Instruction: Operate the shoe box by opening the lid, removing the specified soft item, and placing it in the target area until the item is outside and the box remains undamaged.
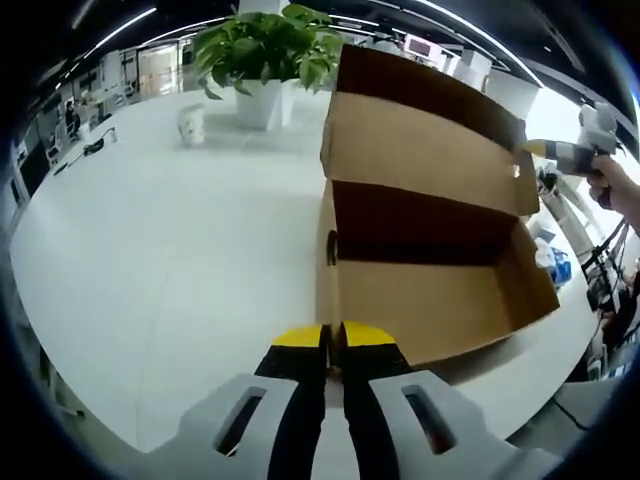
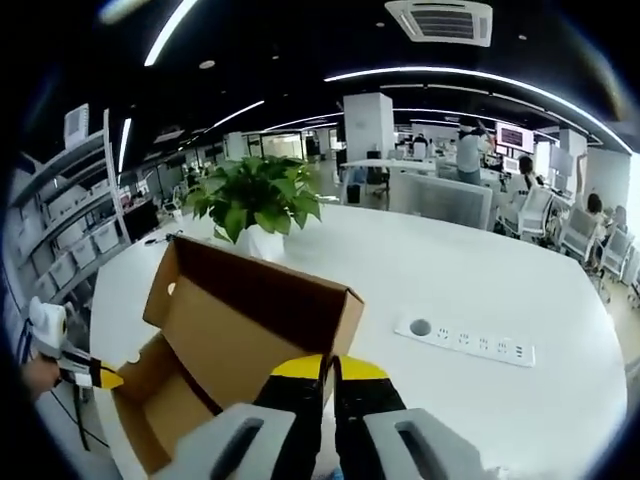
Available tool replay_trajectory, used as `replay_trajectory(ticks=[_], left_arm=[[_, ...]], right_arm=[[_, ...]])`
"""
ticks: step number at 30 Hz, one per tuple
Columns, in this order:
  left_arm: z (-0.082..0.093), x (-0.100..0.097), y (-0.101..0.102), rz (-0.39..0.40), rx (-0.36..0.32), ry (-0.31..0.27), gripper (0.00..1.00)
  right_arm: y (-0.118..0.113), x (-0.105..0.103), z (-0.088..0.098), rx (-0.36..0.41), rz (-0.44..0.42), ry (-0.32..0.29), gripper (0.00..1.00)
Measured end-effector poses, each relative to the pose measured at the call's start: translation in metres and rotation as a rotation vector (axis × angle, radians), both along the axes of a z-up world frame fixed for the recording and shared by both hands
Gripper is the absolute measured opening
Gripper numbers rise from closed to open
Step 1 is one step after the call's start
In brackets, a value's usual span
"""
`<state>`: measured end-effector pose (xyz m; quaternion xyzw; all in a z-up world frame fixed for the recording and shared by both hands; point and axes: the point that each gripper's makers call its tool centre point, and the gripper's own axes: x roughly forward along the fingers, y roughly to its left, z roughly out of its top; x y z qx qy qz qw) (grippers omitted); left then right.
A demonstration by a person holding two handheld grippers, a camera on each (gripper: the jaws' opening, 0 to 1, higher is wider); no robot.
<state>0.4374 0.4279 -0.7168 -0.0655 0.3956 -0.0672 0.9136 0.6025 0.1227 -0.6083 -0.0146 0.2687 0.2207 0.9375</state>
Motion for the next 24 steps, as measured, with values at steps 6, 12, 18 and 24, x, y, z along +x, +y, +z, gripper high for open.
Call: replay_trajectory(ticks=[6,12,18,24], left_arm=[[0.000,0.000,0.000,-0.002,-0.004,0.000,0.02],[0.000,0.001,0.000,0.000,-0.008,-0.003,0.02],[0.000,0.001,0.000,0.003,-0.016,-0.008,0.03],[0.000,0.000,0.000,0.002,-0.016,-0.010,0.03]], right_arm=[[0.000,-0.006,0.005,0.017,-0.001,-0.015,0.00],[0.001,-0.016,0.010,0.035,0.002,-0.031,0.00],[0.001,-0.028,0.014,0.060,-0.002,-0.050,0.00],[0.001,-0.037,0.016,0.061,0.007,-0.061,0.00]])
